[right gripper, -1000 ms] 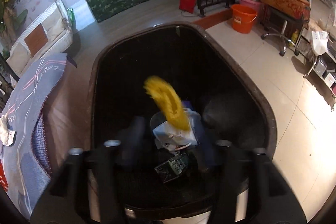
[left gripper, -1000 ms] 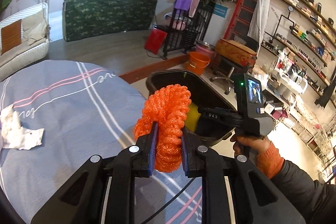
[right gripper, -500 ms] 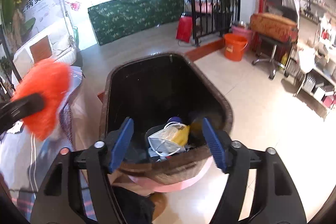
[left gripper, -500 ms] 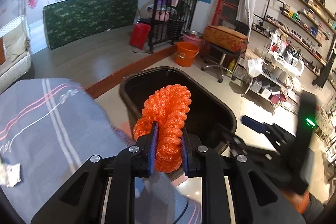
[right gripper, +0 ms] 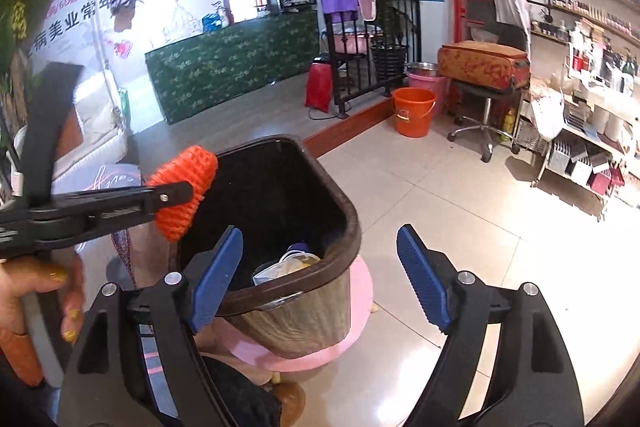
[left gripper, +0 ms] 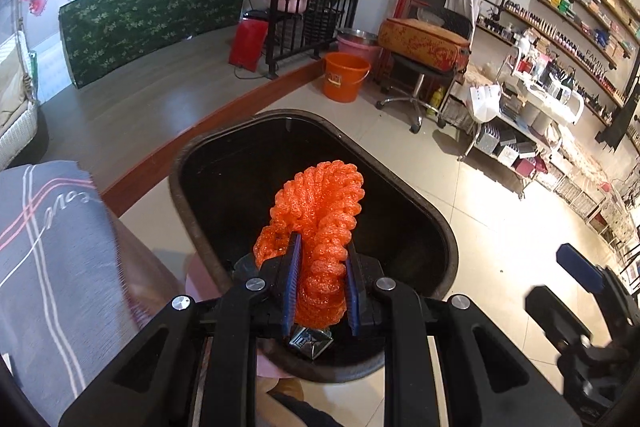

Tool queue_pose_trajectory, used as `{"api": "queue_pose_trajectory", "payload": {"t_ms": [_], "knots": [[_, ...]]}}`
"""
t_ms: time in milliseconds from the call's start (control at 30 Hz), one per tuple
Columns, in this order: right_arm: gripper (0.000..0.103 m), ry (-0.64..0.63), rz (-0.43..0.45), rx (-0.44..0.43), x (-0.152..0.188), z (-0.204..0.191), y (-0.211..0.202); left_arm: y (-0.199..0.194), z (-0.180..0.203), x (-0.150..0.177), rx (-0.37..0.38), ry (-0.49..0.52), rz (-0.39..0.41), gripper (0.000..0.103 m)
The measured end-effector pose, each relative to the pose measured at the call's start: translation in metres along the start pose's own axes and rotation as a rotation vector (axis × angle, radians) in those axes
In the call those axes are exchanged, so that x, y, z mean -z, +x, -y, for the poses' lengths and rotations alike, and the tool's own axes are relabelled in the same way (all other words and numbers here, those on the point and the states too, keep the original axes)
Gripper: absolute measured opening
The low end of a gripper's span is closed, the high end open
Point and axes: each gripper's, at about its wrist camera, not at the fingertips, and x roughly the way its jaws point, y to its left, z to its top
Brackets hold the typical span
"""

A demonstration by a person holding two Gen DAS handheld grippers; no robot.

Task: Collect trash
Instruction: 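Carry both foam nets to the bin and open both tools to drop them, then return to the bed and grasp the purple wipes pack with the left tool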

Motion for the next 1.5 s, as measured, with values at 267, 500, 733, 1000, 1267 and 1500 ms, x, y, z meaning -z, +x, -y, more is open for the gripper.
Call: {"api": "queue_pose_trajectory", "payload": {"t_ms": [267, 500, 733, 1000, 1267, 1500], "knots": [[0.079, 0.02, 0.001, -0.003, -0.001, 0.003, 0.0, 0.009, 0.008, -0.013, -0.024, 0.031, -0.009, 0.072], [0.079, 0.015, 0.001, -0.007, 0.0, -0.001, -0.003, -0.017, 0.005, -0.012, -0.068, 0.041, 0.081, 0.092], [0.082, -0.005, 0.004, -0.01, -0.002, -0.01, -0.004, -0.046, -0.014, 0.0, -0.098, -0.005, 0.105, 0.092], [0.084, -0.052, -0.014, -0.077, -0.004, -0.047, -0.002, -0.103, -0.049, 0.03, -0.21, -0.097, 0.176, 0.094], [0.086, -0.18, -0.021, -0.216, -0.006, -0.125, -0.006, -0.155, -0.091, 0.066, -0.364, -0.16, 0.192, 0.098], [0.086, -0.306, -0.067, -0.37, 0.004, -0.193, -0.013, -0.189, -0.128, 0.099, -0.437, -0.254, 0.184, 0.098]]}}
